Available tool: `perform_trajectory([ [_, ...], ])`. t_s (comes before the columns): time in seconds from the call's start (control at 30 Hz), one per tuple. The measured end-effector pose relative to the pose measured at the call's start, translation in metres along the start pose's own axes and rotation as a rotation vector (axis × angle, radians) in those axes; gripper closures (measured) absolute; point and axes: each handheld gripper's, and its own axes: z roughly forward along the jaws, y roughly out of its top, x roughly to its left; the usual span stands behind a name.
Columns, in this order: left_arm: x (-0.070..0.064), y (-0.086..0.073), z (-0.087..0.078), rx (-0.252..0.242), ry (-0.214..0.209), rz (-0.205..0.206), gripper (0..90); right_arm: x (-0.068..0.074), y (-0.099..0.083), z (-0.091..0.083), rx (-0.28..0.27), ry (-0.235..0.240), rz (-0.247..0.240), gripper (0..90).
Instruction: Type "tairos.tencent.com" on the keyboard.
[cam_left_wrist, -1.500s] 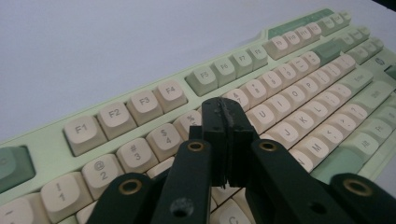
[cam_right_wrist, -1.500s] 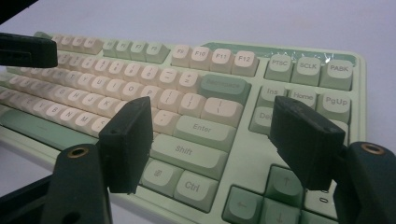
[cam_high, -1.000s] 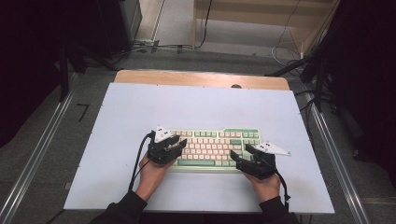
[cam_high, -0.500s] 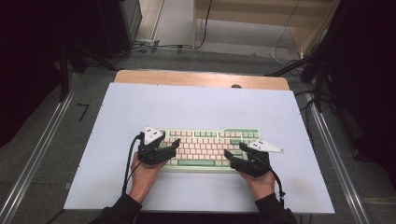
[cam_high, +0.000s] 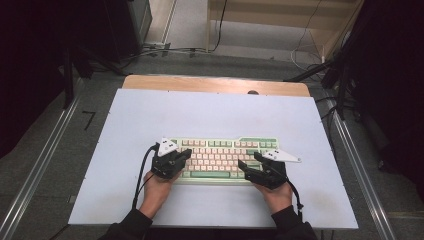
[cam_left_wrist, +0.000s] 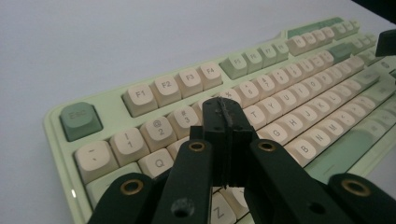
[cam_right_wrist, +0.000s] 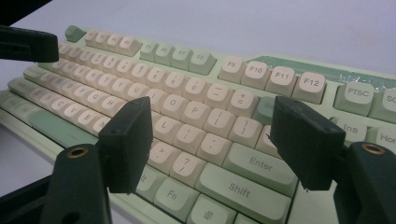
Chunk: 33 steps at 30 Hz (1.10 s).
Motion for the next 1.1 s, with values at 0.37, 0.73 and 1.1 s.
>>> perform_trajectory([
  [0.37, -0.004, 0.002, 0.013, 0.036, 0.029, 0.004, 90.0, -0.004, -0.004, -0.007, -0.005, -0.019, 0.013, 28.3],
  [0.73, -0.006, 0.004, 0.019, 0.070, 0.040, 0.021, 90.0, -0.007, -0.007, -0.012, -0.007, -0.038, 0.024, 28.3],
  [1.1, -0.006, 0.003, 0.018, 0.060, 0.042, 0.013, 90.0, -0.008, -0.008, -0.013, -0.006, -0.041, 0.022, 28.3],
])
